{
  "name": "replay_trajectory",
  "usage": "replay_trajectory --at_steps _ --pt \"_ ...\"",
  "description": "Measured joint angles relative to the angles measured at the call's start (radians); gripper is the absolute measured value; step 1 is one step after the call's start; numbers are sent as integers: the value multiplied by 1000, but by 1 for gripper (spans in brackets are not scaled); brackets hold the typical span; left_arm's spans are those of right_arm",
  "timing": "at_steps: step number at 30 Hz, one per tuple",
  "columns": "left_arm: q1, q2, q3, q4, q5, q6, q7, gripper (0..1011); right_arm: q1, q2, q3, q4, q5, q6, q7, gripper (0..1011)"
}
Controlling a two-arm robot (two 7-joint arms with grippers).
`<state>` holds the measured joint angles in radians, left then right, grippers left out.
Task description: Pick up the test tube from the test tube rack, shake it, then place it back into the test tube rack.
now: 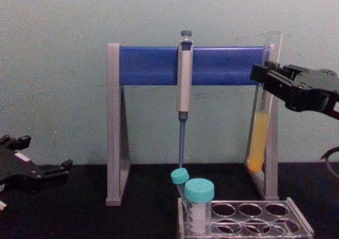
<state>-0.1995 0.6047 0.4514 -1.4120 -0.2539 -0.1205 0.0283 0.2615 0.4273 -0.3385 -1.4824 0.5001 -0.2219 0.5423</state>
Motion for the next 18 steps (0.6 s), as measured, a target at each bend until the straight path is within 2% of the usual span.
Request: replay_trajectory --at_steps 12,16,18 --pt "0 0 0 0 0 0 0 1001 3 -20 2 12 -15 -7 5 232" --pt "0 0 0 0 0 0 0 1001 13 -24 -12 20 -1 -2 41 232" --pt "0 0 0 0 0 0 0 1001 20 -17 -22 22 22 14 76 232"
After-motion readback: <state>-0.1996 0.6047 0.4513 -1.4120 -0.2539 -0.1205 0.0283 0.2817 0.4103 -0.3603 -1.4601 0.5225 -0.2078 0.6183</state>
